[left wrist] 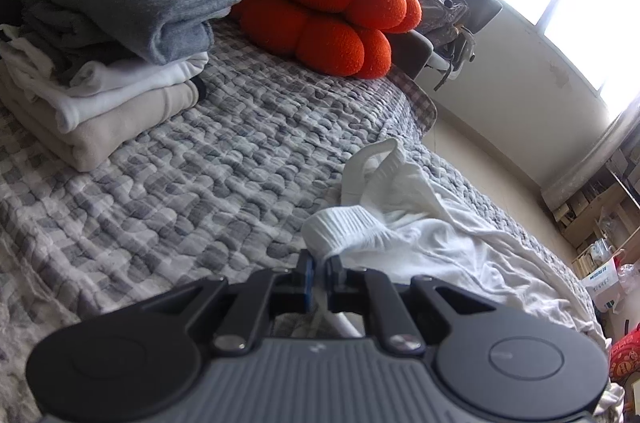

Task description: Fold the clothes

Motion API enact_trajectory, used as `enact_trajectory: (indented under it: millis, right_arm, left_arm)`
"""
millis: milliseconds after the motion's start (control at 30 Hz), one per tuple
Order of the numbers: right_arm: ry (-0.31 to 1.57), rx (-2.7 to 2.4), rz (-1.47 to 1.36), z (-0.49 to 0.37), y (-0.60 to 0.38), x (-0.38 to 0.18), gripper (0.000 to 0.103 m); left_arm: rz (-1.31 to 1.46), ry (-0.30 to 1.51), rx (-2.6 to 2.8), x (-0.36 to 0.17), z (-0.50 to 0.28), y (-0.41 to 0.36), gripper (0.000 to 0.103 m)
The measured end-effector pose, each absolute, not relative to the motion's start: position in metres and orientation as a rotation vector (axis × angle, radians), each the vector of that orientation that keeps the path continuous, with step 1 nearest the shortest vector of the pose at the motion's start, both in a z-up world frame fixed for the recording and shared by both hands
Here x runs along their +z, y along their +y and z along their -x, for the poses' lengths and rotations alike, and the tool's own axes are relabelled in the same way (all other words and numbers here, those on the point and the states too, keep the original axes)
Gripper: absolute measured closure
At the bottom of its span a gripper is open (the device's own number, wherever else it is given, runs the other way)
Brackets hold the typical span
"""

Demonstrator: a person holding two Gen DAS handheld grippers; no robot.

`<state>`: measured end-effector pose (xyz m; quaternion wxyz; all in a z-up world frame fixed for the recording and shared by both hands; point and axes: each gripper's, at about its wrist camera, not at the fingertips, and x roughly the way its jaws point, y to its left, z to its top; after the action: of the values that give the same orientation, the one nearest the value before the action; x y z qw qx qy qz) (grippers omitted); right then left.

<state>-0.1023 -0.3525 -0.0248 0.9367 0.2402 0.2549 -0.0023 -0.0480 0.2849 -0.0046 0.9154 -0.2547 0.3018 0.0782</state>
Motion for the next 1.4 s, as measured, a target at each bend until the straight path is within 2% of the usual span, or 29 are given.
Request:
enact_trajectory:
  millis: [33, 167, 200, 233, 267, 300, 333, 433, 633, 700, 767, 900, 1000, 1033, 1067, 1300, 1400]
  right_arm:
    - [0.523, 0.021, -0.461, 0.103, -0.349, -0.026, 0.027]
    - [0.55, 0.056, -0.255, 0.095, -0.326, -0.031, 0.027]
    - [0.551, 0.059, -0.206, 0.09, -0.32, -0.032, 0.036]
    - [0.561, 0.066, -0.18, 0.085, -0.317, -0.033, 0.06]
    - [0.571, 0.069, -0.164, 0.081, -0.314, -0.034, 0.074]
    - [0.58, 0.07, -0.148, 0.078, -0.312, -0.035, 0.094]
    - [0.588, 0.071, -0.132, 0.075, -0.31, -0.036, 0.096]
    - [0.524, 0.057, -0.134, 0.083, -0.313, -0.02, 0.097]
    - [0.306, 0.136, -0.325, 0.108, -0.364, 0.061, 0.097]
    - [0.333, 0.105, -0.349, 0.093, -0.381, 0.071, 0.097]
    - [0.425, 0.031, -0.344, 0.064, -0.395, 0.063, 0.097]
    - [0.647, -0.05, -0.299, 0.018, -0.399, 0.01, 0.092]
    - [0.637, -0.1, -0.291, 0.026, -0.39, -0.016, 0.081]
    - [0.626, -0.081, -0.342, 0.033, -0.389, -0.021, 0.069]
    - [0.618, -0.063, -0.384, 0.041, -0.389, -0.026, 0.066]
    - [0.629, 0.089, -0.433, 0.064, -0.357, -0.026, 0.066]
    - [0.596, 0.095, -0.236, 0.065, -0.325, -0.025, 0.065]
  left_arm:
    - [0.531, 0.617, 0.161, -0.004, 0.047, 0.284, 0.097]
    - [0.576, 0.59, 0.169, -0.001, 0.048, 0.285, 0.097]
    - [0.581, 0.584, 0.173, 0.001, 0.048, 0.285, 0.097]
    - [0.586, 0.58, 0.176, 0.002, 0.048, 0.286, 0.097]
    - [0.592, 0.576, 0.178, 0.004, 0.049, 0.287, 0.097]
    - [0.602, 0.573, 0.177, 0.006, 0.049, 0.288, 0.097]
    - [0.613, 0.57, 0.176, 0.007, 0.05, 0.29, 0.097]
    - [0.678, 0.561, 0.167, 0.012, 0.052, 0.3, 0.097]
    - [0.737, 0.559, 0.122, 0.02, 0.049, 0.307, 0.097]
    - [0.738, 0.558, 0.124, 0.019, 0.047, 0.307, 0.097]
    - [0.742, 0.561, 0.129, 0.016, 0.046, 0.308, 0.097]
    - [0.736, 0.594, 0.127, 0.007, 0.048, 0.312, 0.097]
    - [0.735, 0.623, 0.125, 0.001, 0.05, 0.316, 0.097]
    - [0.731, 0.63, 0.126, 0.0, 0.05, 0.317, 0.097]
    - [0.728, 0.634, 0.126, -0.001, 0.049, 0.317, 0.097]
    - [0.732, 0.631, 0.108, 0.0, 0.044, 0.308, 0.097]
    - [0.741, 0.63, 0.109, 0.001, 0.043, 0.306, 0.097]
